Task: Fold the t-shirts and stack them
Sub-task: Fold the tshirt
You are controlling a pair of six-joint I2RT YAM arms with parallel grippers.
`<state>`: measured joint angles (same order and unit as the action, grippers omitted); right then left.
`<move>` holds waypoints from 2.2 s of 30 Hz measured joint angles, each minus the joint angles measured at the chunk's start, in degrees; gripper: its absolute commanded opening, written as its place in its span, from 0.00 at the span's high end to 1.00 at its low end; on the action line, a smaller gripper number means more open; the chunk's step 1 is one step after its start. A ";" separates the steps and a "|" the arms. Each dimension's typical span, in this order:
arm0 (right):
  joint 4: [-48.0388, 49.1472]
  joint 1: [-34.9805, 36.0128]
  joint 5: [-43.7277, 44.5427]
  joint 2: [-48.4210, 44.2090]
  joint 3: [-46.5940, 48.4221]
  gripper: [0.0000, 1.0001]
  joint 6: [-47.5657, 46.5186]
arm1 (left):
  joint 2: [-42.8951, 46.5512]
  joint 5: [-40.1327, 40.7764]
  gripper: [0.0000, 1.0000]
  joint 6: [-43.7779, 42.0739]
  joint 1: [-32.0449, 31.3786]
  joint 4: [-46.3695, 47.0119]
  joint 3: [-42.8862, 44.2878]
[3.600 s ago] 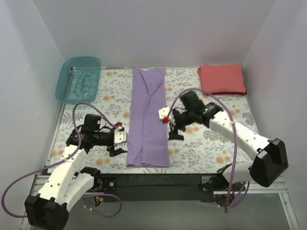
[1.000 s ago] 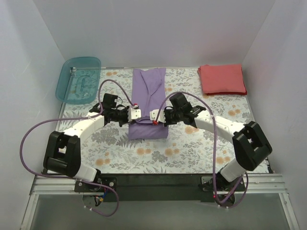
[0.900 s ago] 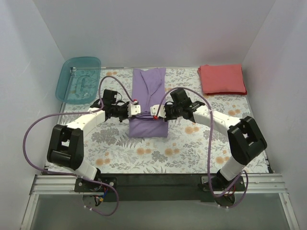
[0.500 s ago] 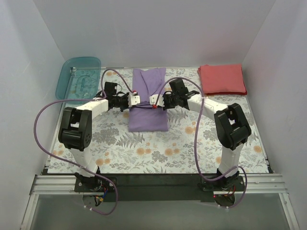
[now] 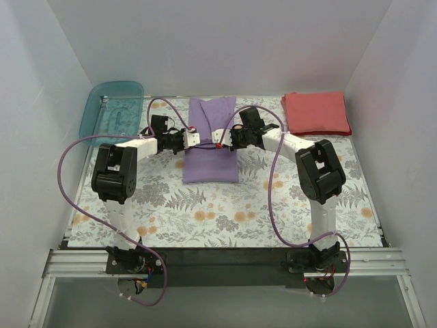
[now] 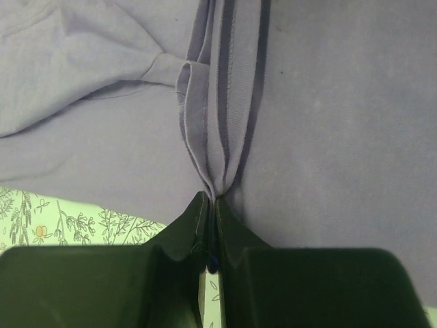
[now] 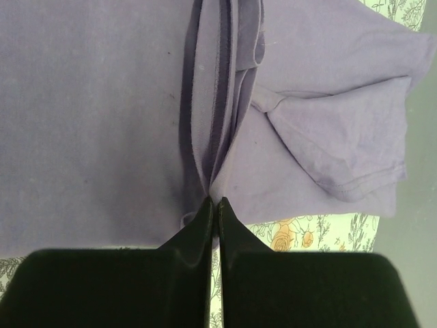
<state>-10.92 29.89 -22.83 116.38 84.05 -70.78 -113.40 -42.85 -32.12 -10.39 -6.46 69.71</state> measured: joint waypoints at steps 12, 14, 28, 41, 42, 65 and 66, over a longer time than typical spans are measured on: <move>0.42 -0.48 2.56 1.38 2.47 0.31 1.44 | -1.99 1.88 0.55 2.29 0.33 3.56 1.29; 0.59 -0.70 3.06 1.25 3.50 0.34 2.03 | -1.66 2.69 0.53 4.00 0.57 3.98 1.29; -3.67 1.03 0.52 -15.54 -5.86 0.73 12.76 | 18.14 -1.16 0.82 24.02 5.68 -0.94 -5.33; -10.10 5.88 -3.89 -14.34 -14.93 0.64 17.49 | 21.11 -4.70 0.62 22.67 -2.16 -10.21 -20.57; -10.03 6.29 -4.11 -13.92 -15.28 0.64 17.59 | 21.66 -4.50 0.62 21.81 -3.58 -10.21 -21.81; -1.42 8.94 1.62 -11.78 -22.03 0.99 16.46 | 20.28 2.45 0.97 10.40 -6.12 -1.81 -27.76; -1.27 9.03 2.19 -11.80 -22.03 0.99 16.70 | 20.28 2.84 1.00 10.08 -6.14 -1.31 -27.74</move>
<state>-12.19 38.92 -20.64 104.57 62.02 -54.08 -93.12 -40.01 -22.04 -16.53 -7.77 41.98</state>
